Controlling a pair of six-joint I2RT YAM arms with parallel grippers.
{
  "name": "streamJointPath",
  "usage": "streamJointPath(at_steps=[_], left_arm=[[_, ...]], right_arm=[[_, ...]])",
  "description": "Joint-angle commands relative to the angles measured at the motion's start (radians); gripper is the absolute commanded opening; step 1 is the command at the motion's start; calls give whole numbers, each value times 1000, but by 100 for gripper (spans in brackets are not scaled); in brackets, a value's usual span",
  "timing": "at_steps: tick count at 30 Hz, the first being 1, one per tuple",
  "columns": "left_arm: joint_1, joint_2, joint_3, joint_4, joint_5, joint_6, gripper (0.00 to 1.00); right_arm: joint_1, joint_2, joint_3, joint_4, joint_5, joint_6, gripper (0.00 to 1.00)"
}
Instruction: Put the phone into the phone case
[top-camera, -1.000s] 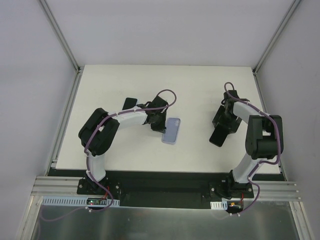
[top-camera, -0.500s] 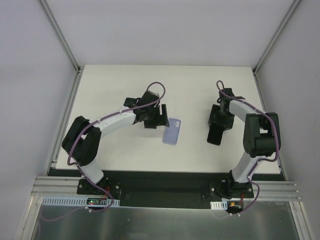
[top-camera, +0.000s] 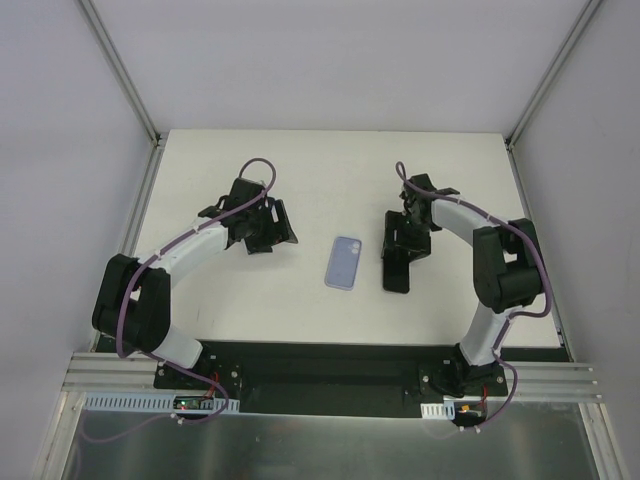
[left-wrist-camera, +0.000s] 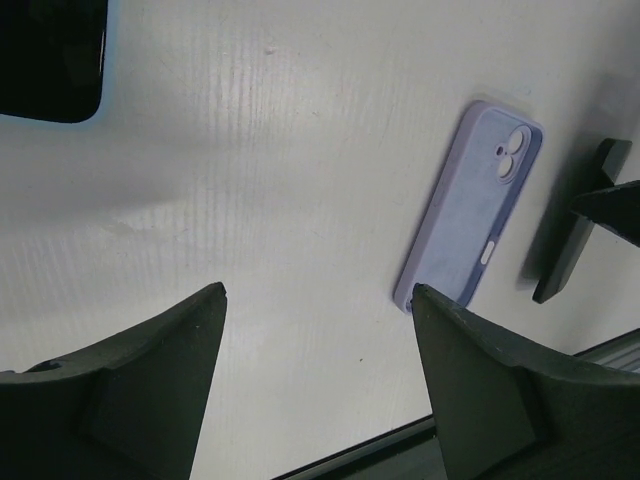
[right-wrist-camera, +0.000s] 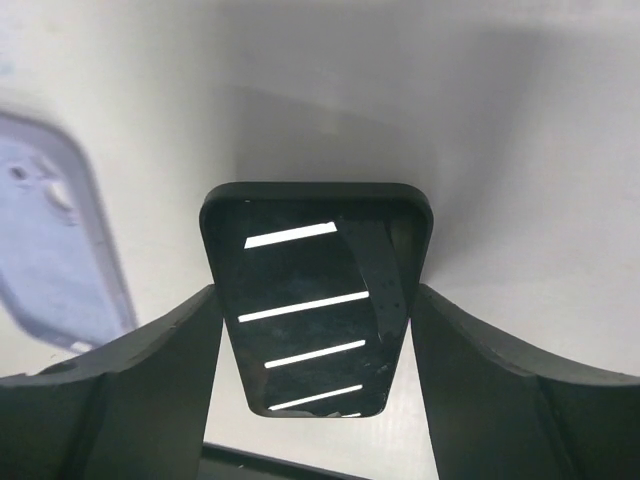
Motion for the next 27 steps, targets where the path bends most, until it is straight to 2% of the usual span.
streamJointPath(at_steps=[1,11,16,22,27], left_arm=[[-6,-39,-7,3,47,21,73],[-4,-47,-36,29,42,-7,73],[-4,-50,-33,33,54,-13,73],[-3,-87,-64,41,21,-17,74],[-1,-106,-78,41,24,-19,74]], right_arm=[[35,13,79,-37,-148,48,56],[72,-15,139,-50,-263,112,54],[118,-16,156,2,-315,227,54],[205,-12,150,157,-248,419,54],[253,20,162,196,-145,467,54]])
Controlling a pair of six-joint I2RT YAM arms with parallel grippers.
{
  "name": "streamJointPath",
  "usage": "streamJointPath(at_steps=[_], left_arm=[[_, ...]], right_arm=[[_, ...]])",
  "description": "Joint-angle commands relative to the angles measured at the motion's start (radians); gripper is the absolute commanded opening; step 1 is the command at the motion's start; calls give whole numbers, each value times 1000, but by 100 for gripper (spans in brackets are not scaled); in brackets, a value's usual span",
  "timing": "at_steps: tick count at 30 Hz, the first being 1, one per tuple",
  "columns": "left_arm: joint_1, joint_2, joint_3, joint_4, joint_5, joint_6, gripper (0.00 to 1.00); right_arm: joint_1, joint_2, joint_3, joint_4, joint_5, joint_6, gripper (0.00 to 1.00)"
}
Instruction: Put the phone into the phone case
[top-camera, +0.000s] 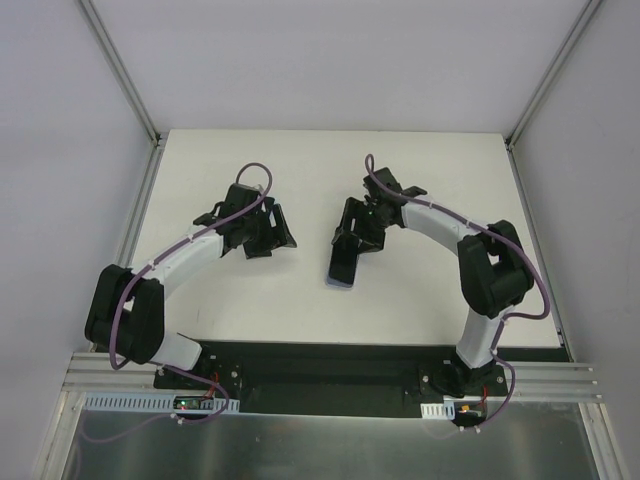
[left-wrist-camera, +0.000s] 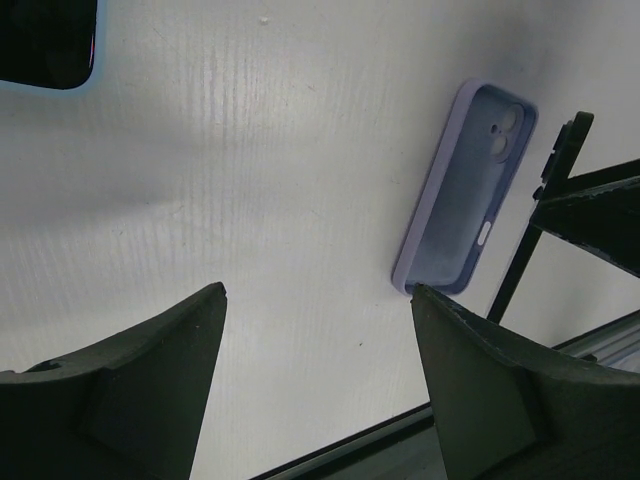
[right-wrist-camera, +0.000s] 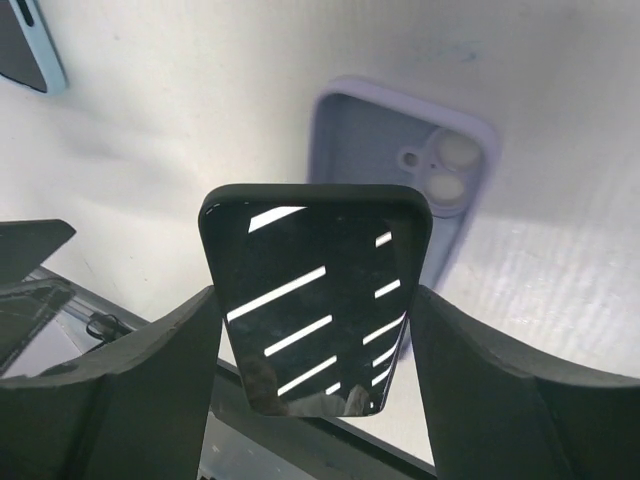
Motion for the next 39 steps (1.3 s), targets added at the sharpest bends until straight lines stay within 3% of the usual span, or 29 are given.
streamJointPath(at_steps=[1,20,32,39], left_arm=[[-1,-45,-22,15,-14,-14,74],[4,-87,-66,32,-21,-17,76],[4,-76,-59,37,-9,-25,76],[4,-64,-59,40,-9,-26,76]], right_arm=[[32,3,40,97,68,122,54],[83,29,-38,58,261,67,55],[114,11,-9,-13,376,84,78],[120,-18,3,-47,421,105,84]])
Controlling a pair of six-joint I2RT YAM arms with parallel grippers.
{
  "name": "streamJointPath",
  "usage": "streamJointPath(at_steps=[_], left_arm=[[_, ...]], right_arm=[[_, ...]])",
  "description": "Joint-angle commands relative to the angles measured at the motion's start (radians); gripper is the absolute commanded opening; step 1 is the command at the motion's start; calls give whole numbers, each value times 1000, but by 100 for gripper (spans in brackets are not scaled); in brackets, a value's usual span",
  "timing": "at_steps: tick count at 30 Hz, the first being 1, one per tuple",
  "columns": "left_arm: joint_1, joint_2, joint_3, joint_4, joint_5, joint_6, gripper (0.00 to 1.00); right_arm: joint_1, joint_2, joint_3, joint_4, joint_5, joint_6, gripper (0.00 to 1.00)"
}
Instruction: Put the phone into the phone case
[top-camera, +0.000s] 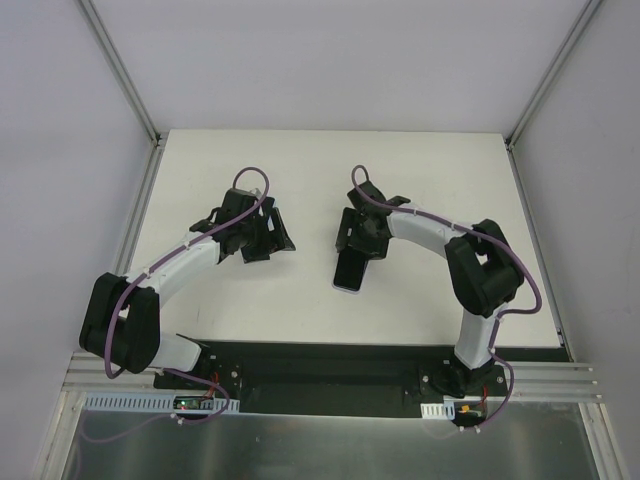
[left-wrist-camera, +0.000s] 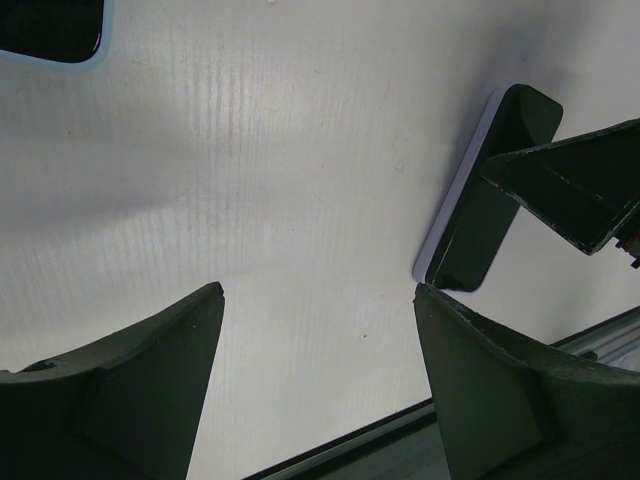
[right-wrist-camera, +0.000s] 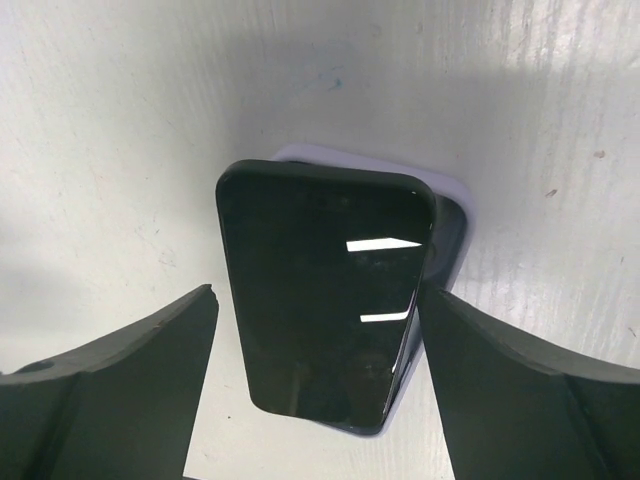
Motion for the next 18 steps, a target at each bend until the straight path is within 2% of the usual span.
streamJointPath(at_steps=[1,12,15,16,18], left_arm=[[3,-5,-1,15,-7,-19,76],[3,36,30,48,31,-17,73],[3,52,44,51,36,-20,73],[3,56,47,52,41,-22,73],[3,58,47,52,42,-25,73]], right_arm=[[8,-59,29,-57,68,24,84],[3,-112,61,-108,101,-43,84],[-5,-102,67,-113,118,-62,92],[-6,-95,77,-114,118,-74,100],[-8,-69,112,-137,125,-83,96]])
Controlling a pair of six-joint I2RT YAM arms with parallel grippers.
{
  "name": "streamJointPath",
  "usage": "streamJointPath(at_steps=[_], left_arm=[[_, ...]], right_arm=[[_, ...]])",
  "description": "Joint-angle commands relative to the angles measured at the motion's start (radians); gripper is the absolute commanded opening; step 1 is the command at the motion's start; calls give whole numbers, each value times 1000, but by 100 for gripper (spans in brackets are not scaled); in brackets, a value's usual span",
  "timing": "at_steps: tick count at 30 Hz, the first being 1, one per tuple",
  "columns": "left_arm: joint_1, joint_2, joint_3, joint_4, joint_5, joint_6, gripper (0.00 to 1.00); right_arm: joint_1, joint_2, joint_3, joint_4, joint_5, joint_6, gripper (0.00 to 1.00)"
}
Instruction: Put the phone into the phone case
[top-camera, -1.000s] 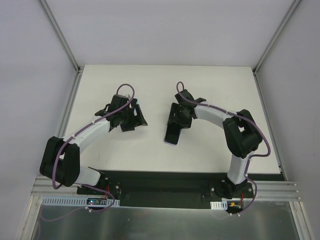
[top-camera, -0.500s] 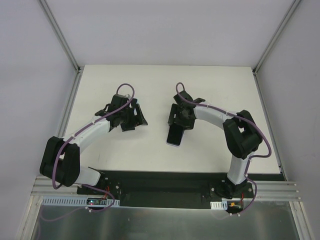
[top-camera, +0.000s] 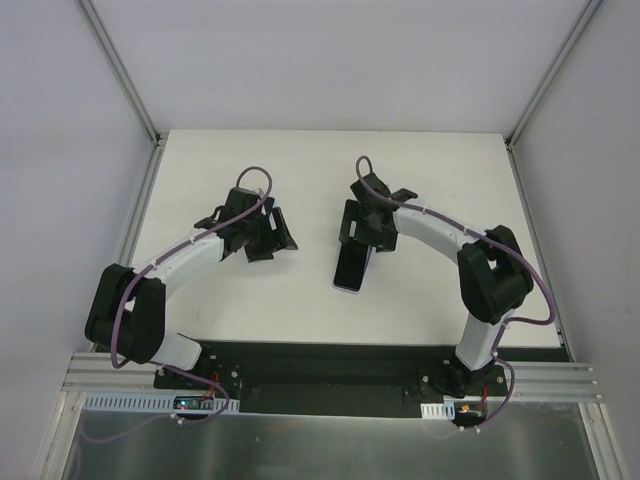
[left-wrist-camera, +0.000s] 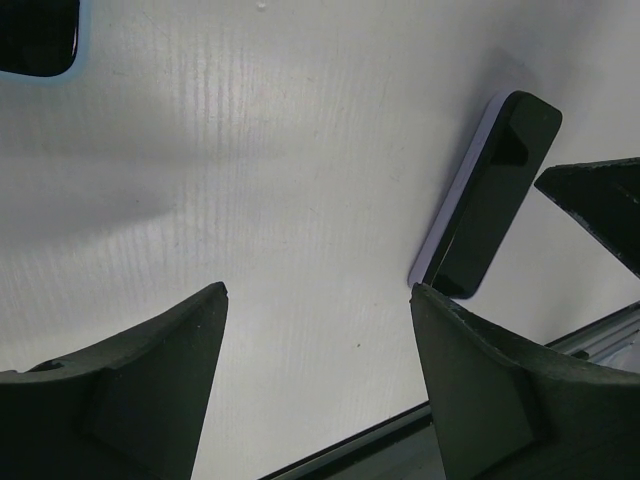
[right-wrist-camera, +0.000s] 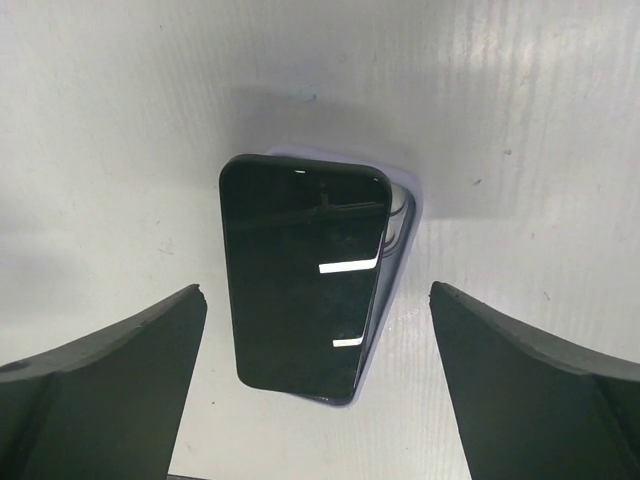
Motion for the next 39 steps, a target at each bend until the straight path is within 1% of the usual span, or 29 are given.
streamJointPath(at_steps=[1,5,9,19,30,39], left_arm=[[3,9,38,29,26,-13,73],[3,4,37,29,17,-8,73],[3,10,34,29,21,-10,73],[3,16,26,39,23,-8,73],[3,30,6,58,33,-2,74],[3,-21,-28,64,10,4,75]], right_arm=[[-7,5,83,-63,43,-41,96],[-7,43,115,-83,74,-42,96],[-5,97,156,-125,80,-10,96],[16,151,167,-129,115,-10,96],[28,119,156,-106,123,30,96],[61,129,175,-105,136,51,96]])
